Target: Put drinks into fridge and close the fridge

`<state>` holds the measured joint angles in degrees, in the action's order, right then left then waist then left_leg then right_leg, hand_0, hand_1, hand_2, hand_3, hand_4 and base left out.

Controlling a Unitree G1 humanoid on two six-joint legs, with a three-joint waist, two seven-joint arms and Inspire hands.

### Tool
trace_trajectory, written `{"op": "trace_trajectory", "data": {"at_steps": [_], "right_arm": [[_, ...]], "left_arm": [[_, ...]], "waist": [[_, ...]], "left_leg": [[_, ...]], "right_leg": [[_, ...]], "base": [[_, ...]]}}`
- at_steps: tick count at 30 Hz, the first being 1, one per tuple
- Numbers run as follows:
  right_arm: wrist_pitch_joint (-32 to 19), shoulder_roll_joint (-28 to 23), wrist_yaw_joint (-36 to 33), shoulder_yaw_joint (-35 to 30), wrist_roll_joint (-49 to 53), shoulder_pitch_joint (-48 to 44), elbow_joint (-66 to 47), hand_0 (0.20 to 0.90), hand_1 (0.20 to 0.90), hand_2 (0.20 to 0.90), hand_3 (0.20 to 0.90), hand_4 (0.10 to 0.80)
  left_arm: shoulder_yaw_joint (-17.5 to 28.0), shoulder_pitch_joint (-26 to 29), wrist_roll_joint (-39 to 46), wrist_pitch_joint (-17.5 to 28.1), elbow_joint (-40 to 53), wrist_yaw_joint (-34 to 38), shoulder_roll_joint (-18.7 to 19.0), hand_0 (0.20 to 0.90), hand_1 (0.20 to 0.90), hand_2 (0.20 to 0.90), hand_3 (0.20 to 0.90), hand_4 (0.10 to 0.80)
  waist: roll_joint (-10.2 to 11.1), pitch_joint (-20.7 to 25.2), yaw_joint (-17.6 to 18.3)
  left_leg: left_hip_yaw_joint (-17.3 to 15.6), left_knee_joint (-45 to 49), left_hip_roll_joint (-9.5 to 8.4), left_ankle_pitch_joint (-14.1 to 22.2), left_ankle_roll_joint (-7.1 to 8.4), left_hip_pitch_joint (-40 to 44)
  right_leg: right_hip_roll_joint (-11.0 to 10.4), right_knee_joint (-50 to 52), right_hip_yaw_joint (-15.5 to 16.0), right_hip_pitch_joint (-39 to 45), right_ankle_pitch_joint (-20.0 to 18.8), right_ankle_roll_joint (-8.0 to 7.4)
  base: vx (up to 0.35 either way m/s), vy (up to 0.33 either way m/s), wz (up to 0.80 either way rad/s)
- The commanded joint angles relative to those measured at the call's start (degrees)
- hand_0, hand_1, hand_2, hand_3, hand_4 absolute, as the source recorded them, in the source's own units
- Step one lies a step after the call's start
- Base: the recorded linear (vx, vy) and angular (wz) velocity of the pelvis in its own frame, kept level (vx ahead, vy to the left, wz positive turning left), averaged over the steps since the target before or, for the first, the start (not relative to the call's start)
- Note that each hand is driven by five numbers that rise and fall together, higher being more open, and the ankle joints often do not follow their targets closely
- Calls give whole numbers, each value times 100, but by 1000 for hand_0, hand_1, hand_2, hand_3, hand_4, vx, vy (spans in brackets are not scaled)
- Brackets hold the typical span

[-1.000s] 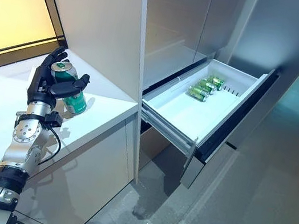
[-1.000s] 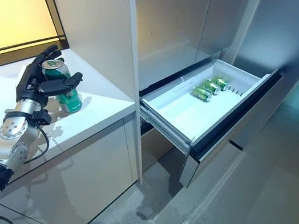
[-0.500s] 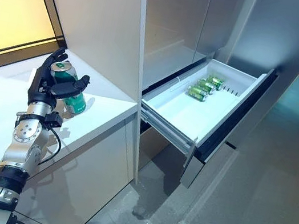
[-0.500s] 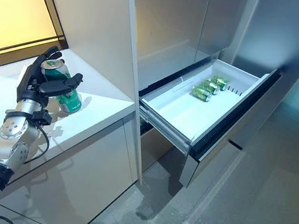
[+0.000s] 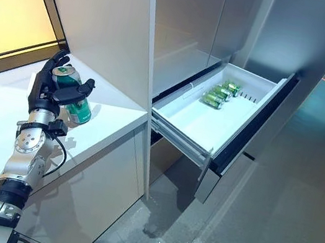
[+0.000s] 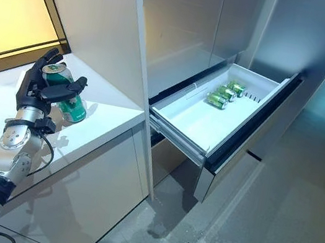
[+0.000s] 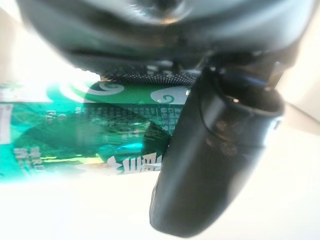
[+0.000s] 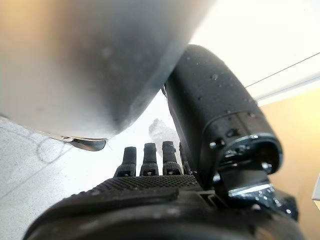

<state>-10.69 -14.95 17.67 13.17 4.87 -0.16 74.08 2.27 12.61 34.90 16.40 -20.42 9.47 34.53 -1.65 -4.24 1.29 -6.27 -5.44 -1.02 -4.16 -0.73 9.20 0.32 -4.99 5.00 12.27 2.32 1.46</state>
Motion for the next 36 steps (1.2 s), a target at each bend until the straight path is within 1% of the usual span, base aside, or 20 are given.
{"op": "trace_trajectory", "data": {"at_steps": [1,11,12,13,14,15,16,21,25,26,27,28,29,30,32,33,35,36], "right_arm": [[-176,-234,76,180,-68,-5,272,900,900,900,900,800],[-212,-229,82,185,-74,5,312,900,900,900,900,800],[-219,-233,84,184,-77,8,311,900,900,900,900,800],[-222,-232,80,188,-72,4,314,900,900,900,900,800],[-225,-232,77,190,-72,4,316,900,900,900,900,800],[-229,-232,78,191,-75,8,315,900,900,900,900,800],[-221,-242,91,192,-72,13,296,900,900,900,900,800],[-149,-270,112,217,-53,44,176,900,900,900,900,800],[-128,-280,116,212,-66,67,123,900,900,900,900,800],[-137,-284,120,205,-73,70,124,900,900,900,900,800],[-150,-286,121,199,-77,70,137,900,900,900,900,800],[-160,-287,124,198,-81,71,148,900,900,900,900,800],[-165,-291,128,198,-78,73,151,900,900,900,900,800],[-171,-291,126,197,-77,79,150,900,900,900,900,800],[-170,-291,119,192,-66,76,153,900,900,900,900,800],[-154,-291,117,190,-69,69,143,900,900,900,900,800],[-146,-289,112,179,-79,66,145,900,900,900,900,800],[-147,-288,110,184,-78,66,146,900,900,900,900,800]], "left_arm": [[256,1396,83,658,77,17,540,900,900,900,900,800],[229,1464,135,605,73,-52,587,900,900,900,900,800],[227,1459,138,603,71,-71,588,851,851,851,842,742],[217,1448,142,606,78,-115,584,547,547,547,488,388],[213,1448,132,601,82,-131,582,521,521,521,458,358],[212,1446,124,602,85,-135,581,389,389,389,304,204],[214,1437,102,598,106,-151,584,300,300,300,200,100],[189,1420,-87,552,102,-239,653,300,300,300,200,100],[125,1401,-348,416,139,-287,760,300,300,300,200,100],[115,1392,-401,389,146,-297,780,406,406,406,324,224],[112,1386,-423,350,140,-323,810,453,453,453,378,278],[110,1386,-417,334,131,-319,825,672,672,672,634,534],[112,1381,-399,332,111,-321,835,839,839,839,829,729],[122,1372,-376,336,95,-332,841,900,900,900,900,800],[143,1349,-356,347,85,-352,857,851,851,851,842,742],[152,1339,-355,345,87,-360,861,709,709,709,678,578],[155,1328,-357,366,96,-354,862,545,545,545,485,385],[154,1322,-354,404,102,-330,865,434,434,434,356,256]], "waist": [[-137,160,48],[-148,165,57],[-148,163,59],[-148,166,54],[-149,165,53],[-148,164,53],[-144,162,53],[-132,146,64],[-138,131,66],[-140,126,63],[-141,124,58],[-142,126,56],[-144,129,55],[-145,127,55],[-148,126,47],[-149,124,46],[-152,121,43],[-152,116,41]], "left_leg": [[6,105,-177,861,-169,264],[8,116,-183,866,-176,258],[10,115,-185,868,-178,262],[14,114,-186,867,-180,259],[15,116,-188,869,-182,259],[16,115,-189,872,-183,261],[21,113,-189,872,-184,261],[24,118,-188,866,-183,256],[26,126,-189,863,-187,249],[31,124,-191,861,-188,249],[36,119,-193,859,-190,249],[38,116,-194,859,-190,250],[39,111,-193,857,-190,254],[42,110,-194,855,-189,255],[44,112,-194,852,-187,254],[42,112,-194,852,-187,255],[44,112,-194,853,-187,257],[48,114,-194,853,-188,258]], "right_leg": [[-127,603,186,-404,299,-385],[-130,628,180,-421,308,-385],[-130,630,180,-420,308,-385],[-132,627,180,-420,307,-387],[-132,627,178,-420,308,-386],[-132,627,178,-418,310,-386],[-132,624,176,-417,311,-387],[-131,637,168,-430,304,-391],[-132,643,168,-437,297,-393],[-131,640,168,-436,296,-394],[-129,630,166,-431,294,-395],[-128,625,167,-428,291,-396],[-128,622,171,-427,289,-398],[-128,622,174,-427,287,-398],[-130,620,181,-424,284,-399],[-132,617,182,-420,282,-400],[-135,614,186,-415,281,-402],[-135,615,189,-413,281,-400]], "base": [[0,0,0],[0,0,0],[0,0,0],[0,0,0],[0,0,0],[0,0,0],[0,0,0],[0,0,0],[0,0,0],[0,0,0],[0,0,0],[0,0,0],[0,0,0],[0,0,0],[0,0,0],[0,0,0],[0,0,0],[0,0,0]]}}
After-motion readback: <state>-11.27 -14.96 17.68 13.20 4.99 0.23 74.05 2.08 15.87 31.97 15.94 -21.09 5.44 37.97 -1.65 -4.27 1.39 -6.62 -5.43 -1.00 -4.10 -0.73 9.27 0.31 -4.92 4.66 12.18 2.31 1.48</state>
